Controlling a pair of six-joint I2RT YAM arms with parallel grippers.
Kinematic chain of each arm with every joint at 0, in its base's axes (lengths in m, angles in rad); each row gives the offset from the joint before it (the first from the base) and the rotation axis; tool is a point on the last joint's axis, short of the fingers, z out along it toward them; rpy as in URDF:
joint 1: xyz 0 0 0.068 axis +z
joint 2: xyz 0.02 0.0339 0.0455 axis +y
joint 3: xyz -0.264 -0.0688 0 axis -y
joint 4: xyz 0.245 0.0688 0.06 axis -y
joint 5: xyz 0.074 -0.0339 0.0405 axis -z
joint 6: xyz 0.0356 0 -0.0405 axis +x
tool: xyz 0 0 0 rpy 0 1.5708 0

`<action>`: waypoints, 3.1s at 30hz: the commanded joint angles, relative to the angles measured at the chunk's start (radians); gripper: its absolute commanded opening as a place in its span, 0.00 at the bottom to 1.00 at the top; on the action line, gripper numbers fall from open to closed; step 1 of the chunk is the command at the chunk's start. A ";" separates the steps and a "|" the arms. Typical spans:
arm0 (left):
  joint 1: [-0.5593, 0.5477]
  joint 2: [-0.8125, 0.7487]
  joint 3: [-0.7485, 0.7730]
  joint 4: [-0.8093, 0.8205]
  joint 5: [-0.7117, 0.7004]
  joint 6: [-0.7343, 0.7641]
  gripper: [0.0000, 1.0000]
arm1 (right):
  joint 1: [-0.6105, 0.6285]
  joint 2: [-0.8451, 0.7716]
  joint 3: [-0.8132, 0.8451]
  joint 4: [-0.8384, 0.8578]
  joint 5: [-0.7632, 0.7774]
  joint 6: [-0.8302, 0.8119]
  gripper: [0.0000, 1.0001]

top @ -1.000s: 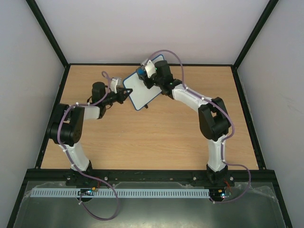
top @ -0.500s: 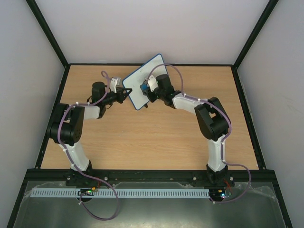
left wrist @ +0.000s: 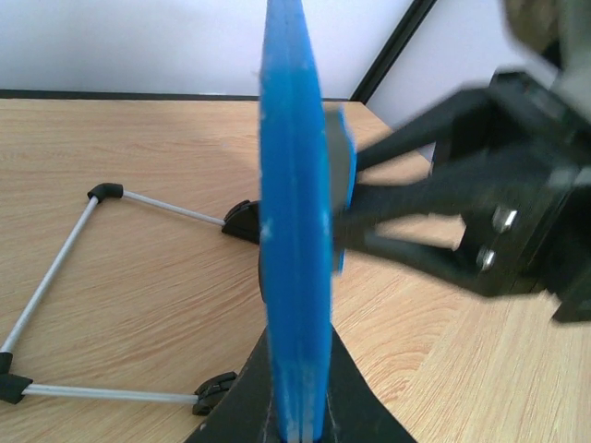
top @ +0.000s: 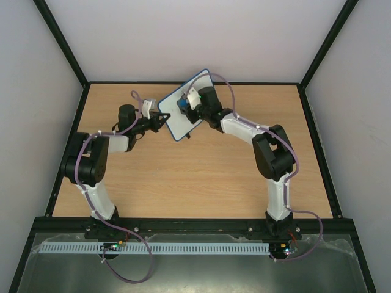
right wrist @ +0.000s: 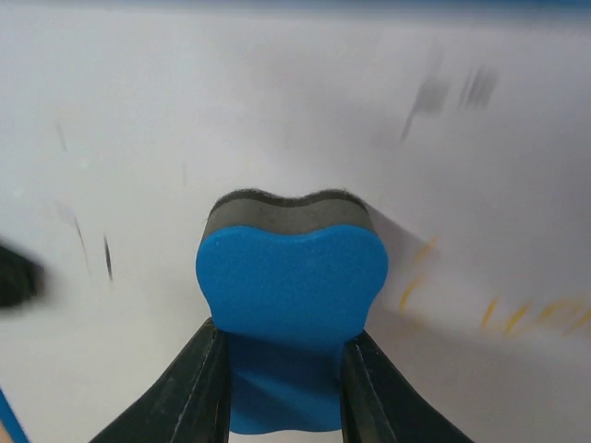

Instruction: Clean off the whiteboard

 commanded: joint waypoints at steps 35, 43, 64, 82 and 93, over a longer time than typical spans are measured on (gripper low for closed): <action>-0.030 0.074 0.009 -0.139 0.135 -0.006 0.03 | -0.039 0.070 0.220 -0.042 -0.008 0.033 0.02; -0.039 0.076 0.014 -0.159 0.133 0.005 0.03 | -0.039 0.085 0.229 -0.071 -0.016 0.015 0.02; -0.038 0.088 0.031 -0.173 0.142 0.009 0.03 | -0.040 0.034 0.007 -0.024 -0.017 0.011 0.02; -0.042 0.092 0.043 -0.191 0.146 0.016 0.03 | -0.060 0.083 0.134 -0.073 0.001 -0.006 0.02; -0.042 0.094 0.046 -0.200 0.148 0.023 0.03 | -0.060 0.049 -0.121 -0.022 0.013 -0.035 0.02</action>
